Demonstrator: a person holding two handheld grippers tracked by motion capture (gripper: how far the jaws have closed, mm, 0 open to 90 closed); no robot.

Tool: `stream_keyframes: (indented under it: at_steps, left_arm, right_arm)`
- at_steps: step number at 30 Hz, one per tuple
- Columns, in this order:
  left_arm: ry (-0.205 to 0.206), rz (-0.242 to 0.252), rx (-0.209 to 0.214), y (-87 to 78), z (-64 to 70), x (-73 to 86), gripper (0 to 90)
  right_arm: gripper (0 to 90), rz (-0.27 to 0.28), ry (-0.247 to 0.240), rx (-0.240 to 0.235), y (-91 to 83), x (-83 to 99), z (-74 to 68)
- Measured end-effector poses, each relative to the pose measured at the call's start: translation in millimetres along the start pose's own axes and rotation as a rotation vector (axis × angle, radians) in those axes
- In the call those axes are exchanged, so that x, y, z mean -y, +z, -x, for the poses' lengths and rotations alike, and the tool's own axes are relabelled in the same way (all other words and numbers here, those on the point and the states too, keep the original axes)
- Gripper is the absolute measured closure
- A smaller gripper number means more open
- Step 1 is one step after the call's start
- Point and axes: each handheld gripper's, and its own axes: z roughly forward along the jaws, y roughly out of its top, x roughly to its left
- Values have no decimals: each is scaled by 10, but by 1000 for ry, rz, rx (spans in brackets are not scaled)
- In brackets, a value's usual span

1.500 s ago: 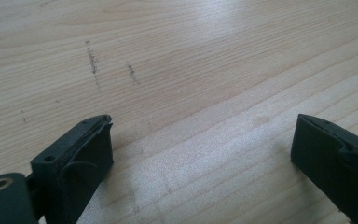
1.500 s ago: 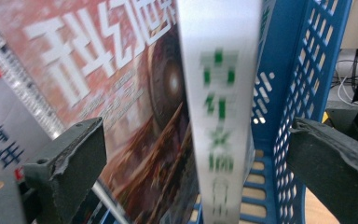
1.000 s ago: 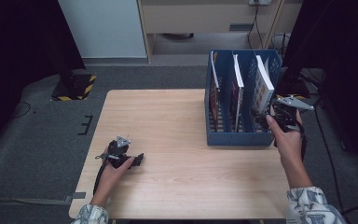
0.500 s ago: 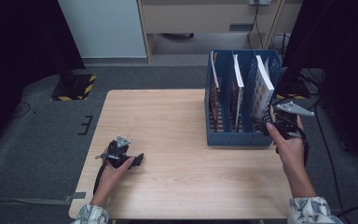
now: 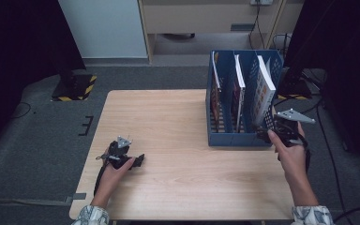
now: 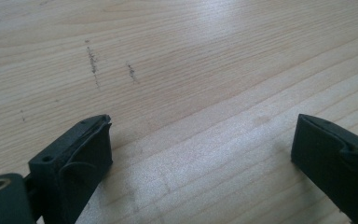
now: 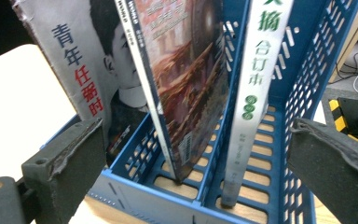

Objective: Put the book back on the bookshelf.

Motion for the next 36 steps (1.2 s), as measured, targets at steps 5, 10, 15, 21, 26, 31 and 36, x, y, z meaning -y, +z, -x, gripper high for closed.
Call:
stream_keyframes:
  at_steps: [5, 10, 15, 21, 26, 31, 36]
  left_arm:
    - [0, 0, 0, 0, 0, 0, 41]
    - [0, 0, 0, 0, 0, 0, 40]
    - [0, -2, 1, 0, 0, -1, 39]
    - [0, -2, 1, 0, 0, -1, 39]
    - [0, -2, 1, 0, 1, -1, 39]
    - [1, -3, 4, 2, 2, -2, 34]
    - [2, -3, 6, 3, 9, -1, 27]
  right_arm:
    - [50, -9, -14, -16, -19, 78, -54]
    - [49, -17, -7, -32, -41, 156, -80]
    - [48, -14, -8, -49, -83, 204, -118]
    - [48, -15, -4, -59, -99, 242, -155]
    - [48, -13, -13, -77, -114, 262, -213]
    - [48, -15, -25, -101, -140, 281, -299]
    - [48, -15, -22, -123, -139, 282, -369]
